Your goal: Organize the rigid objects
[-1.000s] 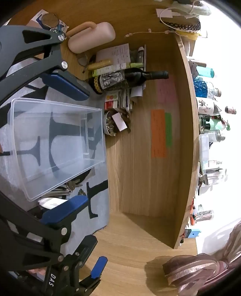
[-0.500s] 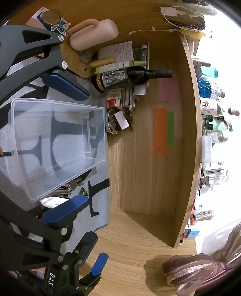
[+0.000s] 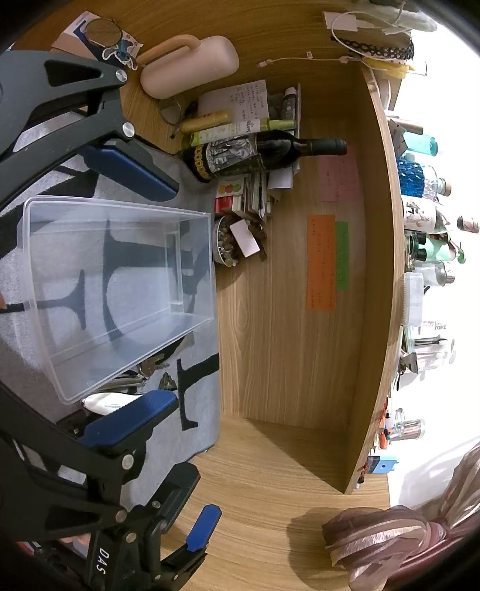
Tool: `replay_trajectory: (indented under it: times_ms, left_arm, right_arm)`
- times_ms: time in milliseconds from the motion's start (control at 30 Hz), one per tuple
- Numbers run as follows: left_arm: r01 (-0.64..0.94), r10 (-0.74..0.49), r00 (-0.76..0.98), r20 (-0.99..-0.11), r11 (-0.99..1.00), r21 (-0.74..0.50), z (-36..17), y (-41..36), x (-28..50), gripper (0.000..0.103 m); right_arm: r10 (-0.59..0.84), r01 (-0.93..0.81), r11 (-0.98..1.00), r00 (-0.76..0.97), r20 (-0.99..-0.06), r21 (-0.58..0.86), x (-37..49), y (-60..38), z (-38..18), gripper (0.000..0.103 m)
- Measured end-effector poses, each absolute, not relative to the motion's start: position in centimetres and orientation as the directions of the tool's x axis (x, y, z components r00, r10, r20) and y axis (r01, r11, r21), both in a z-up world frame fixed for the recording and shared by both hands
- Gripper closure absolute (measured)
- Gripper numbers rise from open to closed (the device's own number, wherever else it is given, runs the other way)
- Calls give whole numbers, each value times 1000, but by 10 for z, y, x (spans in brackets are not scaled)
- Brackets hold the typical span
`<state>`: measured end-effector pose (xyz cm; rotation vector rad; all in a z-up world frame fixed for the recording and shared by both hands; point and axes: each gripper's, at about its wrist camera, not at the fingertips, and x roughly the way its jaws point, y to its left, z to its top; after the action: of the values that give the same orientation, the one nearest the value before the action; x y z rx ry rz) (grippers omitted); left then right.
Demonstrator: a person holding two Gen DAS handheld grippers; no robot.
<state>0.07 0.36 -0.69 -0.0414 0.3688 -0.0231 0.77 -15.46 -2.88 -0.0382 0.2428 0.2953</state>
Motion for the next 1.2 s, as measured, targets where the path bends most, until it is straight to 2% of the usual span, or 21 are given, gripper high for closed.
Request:
replay_trajectory:
  times_ms: [1200]
  left_arm:
    - [26, -42, 934, -356, 998, -49, -6, 2, -6, 0]
  right_arm:
    - [282, -294, 956, 932, -226, -16, 2, -153, -25, 0]
